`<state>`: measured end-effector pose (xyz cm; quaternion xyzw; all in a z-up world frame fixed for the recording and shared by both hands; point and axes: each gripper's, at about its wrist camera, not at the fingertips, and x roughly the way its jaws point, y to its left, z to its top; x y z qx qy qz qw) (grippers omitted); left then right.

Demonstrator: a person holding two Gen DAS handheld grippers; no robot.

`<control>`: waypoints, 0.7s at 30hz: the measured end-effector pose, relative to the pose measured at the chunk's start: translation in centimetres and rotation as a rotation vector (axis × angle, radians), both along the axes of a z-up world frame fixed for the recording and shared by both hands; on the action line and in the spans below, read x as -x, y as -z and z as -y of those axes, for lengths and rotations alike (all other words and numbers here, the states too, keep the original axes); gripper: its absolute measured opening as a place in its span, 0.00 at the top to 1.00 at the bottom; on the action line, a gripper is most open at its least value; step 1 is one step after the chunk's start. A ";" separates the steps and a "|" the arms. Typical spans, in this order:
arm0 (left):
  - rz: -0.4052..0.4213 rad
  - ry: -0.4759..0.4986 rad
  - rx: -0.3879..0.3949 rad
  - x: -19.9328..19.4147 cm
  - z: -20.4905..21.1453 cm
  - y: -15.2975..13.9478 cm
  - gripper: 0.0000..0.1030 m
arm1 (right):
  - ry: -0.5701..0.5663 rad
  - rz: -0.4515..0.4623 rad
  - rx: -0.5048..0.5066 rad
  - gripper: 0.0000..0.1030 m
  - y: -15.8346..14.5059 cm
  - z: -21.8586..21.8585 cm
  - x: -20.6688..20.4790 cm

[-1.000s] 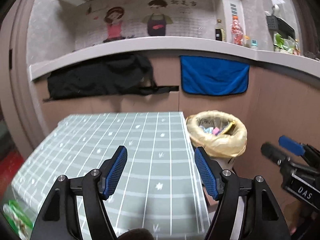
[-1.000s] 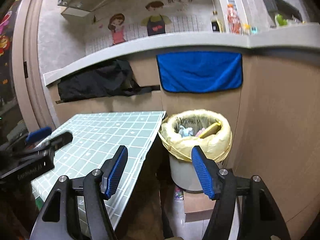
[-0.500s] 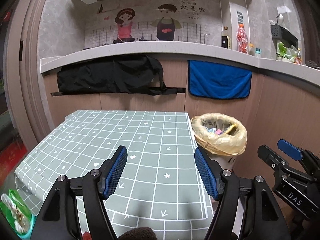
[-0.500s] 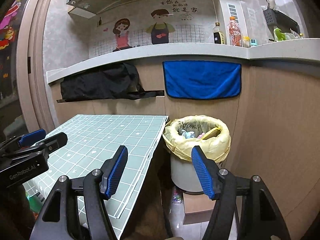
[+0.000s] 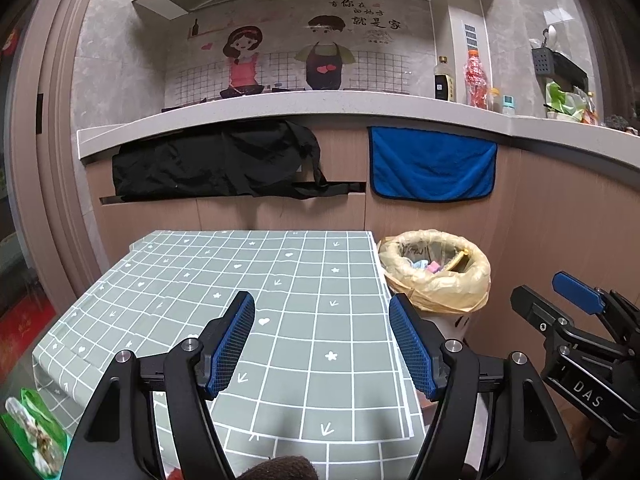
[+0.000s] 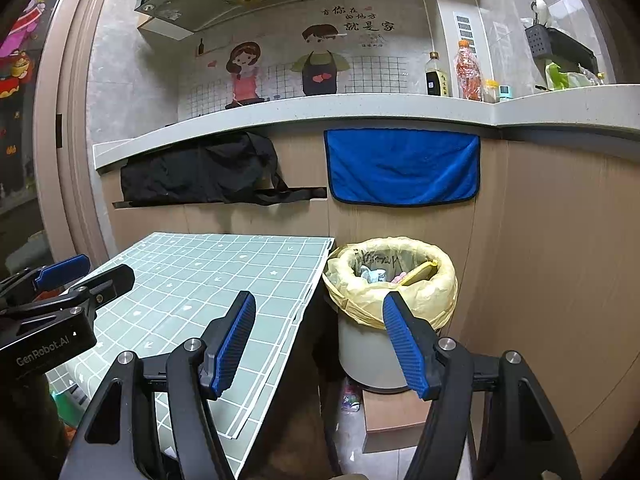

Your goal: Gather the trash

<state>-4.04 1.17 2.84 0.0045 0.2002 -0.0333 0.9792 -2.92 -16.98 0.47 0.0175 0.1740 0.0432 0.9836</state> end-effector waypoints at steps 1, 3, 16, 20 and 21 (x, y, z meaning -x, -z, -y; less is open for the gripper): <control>0.000 0.001 0.000 0.0 0.0 0.0 0.32 | 0.000 0.000 0.001 0.38 0.0 0.1 0.0; 0.000 0.002 -0.001 0.0 0.0 0.0 0.32 | 0.005 0.002 0.001 0.38 0.0 0.1 0.0; -0.017 0.021 -0.005 -0.4 0.0 0.3 0.32 | 0.023 0.010 0.002 0.38 -0.3 0.0 0.5; -0.015 0.028 -0.004 -0.5 -0.2 0.3 0.32 | 0.024 0.014 0.004 0.38 -0.4 0.1 0.5; -0.014 0.029 -0.004 -0.5 -0.2 0.3 0.32 | 0.024 0.015 0.004 0.38 -0.4 0.2 0.5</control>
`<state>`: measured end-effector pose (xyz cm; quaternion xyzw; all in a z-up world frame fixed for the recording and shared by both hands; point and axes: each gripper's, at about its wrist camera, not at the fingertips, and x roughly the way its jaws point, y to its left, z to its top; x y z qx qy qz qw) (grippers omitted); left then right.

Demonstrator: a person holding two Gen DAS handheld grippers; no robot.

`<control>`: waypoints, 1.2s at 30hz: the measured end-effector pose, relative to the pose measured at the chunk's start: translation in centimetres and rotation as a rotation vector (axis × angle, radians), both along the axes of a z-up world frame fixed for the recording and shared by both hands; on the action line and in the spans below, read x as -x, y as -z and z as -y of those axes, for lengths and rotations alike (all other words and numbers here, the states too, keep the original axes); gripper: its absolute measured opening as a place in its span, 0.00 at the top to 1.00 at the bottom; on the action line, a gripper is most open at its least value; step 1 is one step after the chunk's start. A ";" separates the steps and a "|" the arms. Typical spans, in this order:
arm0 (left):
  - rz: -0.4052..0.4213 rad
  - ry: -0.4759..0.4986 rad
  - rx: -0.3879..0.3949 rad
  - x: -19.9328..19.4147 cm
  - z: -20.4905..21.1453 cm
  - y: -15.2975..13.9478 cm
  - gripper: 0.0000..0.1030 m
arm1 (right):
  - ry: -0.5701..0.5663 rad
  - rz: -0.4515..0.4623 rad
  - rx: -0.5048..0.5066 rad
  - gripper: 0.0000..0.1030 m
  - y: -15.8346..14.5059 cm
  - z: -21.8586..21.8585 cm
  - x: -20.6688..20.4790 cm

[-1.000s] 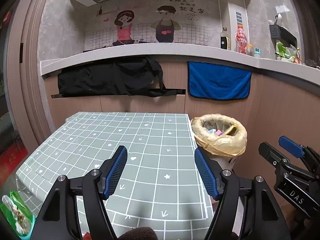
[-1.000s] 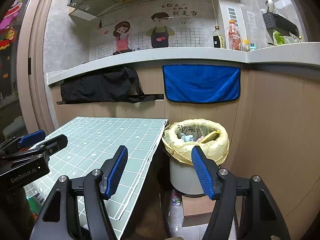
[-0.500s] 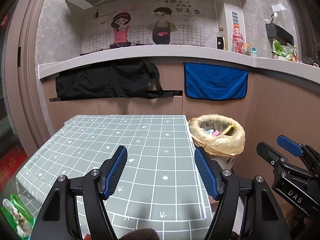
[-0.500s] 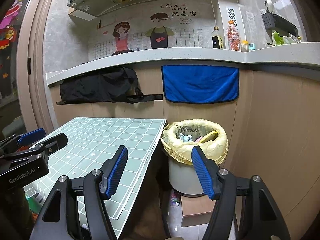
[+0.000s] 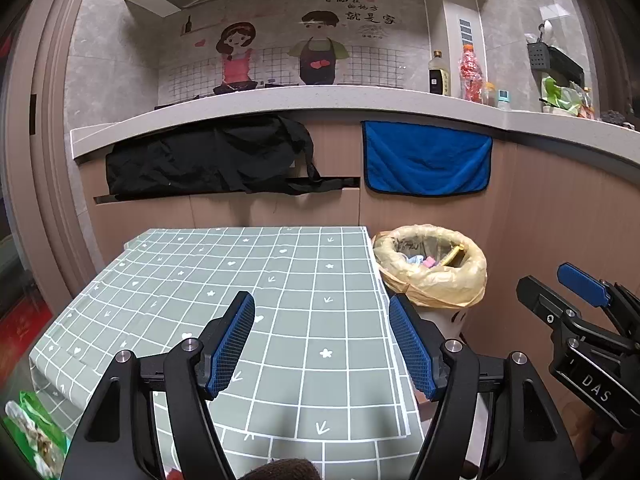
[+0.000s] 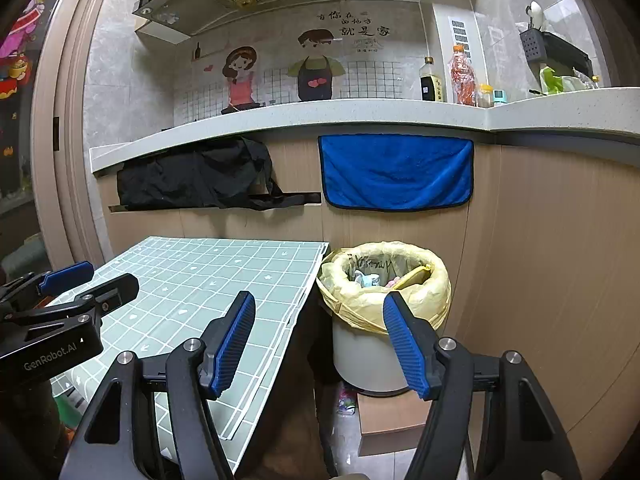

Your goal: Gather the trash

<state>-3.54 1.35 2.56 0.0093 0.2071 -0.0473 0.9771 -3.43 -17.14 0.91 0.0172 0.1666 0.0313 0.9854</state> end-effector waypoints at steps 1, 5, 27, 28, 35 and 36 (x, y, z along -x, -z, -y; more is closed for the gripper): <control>0.001 0.001 0.000 0.0 0.0 0.0 0.32 | -0.001 0.000 0.000 0.38 0.0 0.1 0.0; -0.004 0.007 0.001 -0.1 0.1 0.0 0.32 | -0.002 0.000 0.000 0.38 0.0 0.2 -0.1; -0.007 0.023 0.000 0.0 0.1 0.0 0.32 | 0.004 0.001 -0.003 0.37 0.0 0.3 0.0; -0.010 0.023 0.000 0.0 0.1 0.0 0.32 | 0.005 0.001 -0.003 0.37 0.0 0.3 0.0; -0.008 0.015 0.005 -0.4 -0.1 -0.1 0.32 | 0.010 -0.007 0.000 0.37 0.0 0.3 0.0; -0.010 0.020 0.006 -0.5 -0.1 0.0 0.32 | 0.013 -0.009 0.001 0.37 0.0 0.3 0.0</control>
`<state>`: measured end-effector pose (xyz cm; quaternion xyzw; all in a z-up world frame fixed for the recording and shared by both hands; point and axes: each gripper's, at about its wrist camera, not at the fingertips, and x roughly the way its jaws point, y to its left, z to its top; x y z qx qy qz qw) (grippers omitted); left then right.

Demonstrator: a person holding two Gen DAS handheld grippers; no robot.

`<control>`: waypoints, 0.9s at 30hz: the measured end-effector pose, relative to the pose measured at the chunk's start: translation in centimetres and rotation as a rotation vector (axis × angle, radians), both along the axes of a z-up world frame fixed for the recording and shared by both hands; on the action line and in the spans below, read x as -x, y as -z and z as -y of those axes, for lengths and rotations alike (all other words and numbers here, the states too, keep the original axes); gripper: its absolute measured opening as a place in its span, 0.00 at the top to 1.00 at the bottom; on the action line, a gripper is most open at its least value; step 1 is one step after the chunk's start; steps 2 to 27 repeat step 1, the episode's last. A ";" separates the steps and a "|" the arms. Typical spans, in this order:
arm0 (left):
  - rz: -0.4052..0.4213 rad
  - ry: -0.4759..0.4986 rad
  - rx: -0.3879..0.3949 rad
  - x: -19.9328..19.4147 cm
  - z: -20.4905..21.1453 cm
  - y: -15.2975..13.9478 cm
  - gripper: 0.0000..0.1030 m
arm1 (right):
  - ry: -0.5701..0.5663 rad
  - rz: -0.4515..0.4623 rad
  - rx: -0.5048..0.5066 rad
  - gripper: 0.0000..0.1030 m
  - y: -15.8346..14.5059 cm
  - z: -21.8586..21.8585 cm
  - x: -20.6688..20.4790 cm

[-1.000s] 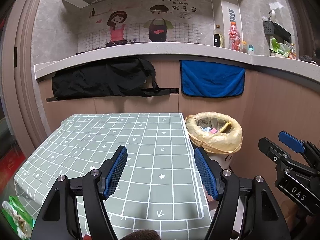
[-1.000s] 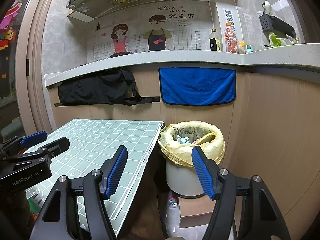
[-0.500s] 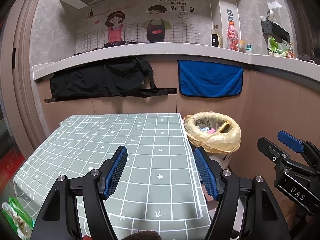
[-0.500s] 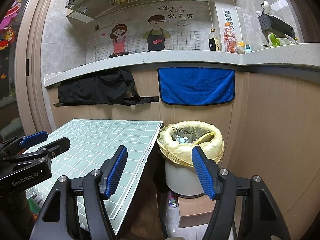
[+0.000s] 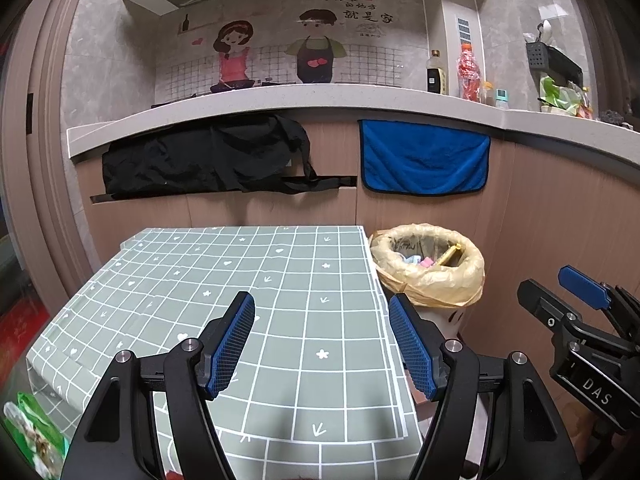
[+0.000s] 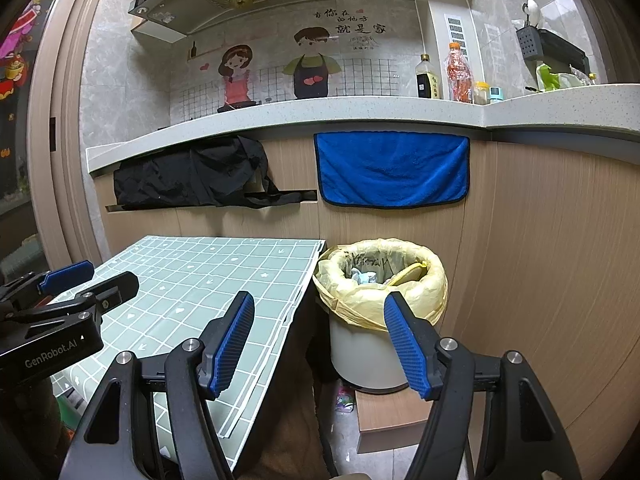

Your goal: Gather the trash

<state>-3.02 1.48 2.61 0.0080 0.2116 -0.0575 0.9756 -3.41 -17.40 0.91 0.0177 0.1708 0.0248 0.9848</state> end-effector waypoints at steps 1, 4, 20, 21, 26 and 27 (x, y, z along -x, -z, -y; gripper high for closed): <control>-0.003 0.004 0.002 -0.2 -0.1 0.1 0.32 | 0.004 -0.002 0.002 0.36 0.0 -0.2 0.1; -0.003 0.004 0.002 -0.2 -0.1 0.1 0.32 | 0.004 -0.002 0.002 0.36 0.0 -0.2 0.1; -0.003 0.004 0.002 -0.2 -0.1 0.1 0.32 | 0.004 -0.002 0.002 0.36 0.0 -0.2 0.1; -0.003 0.004 0.002 -0.2 -0.1 0.1 0.32 | 0.004 -0.002 0.002 0.36 0.0 -0.2 0.1; -0.003 0.004 0.002 -0.2 -0.1 0.1 0.32 | 0.004 -0.002 0.002 0.36 0.0 -0.2 0.1; -0.003 0.004 0.002 -0.2 -0.1 0.1 0.32 | 0.004 -0.002 0.002 0.36 0.0 -0.2 0.1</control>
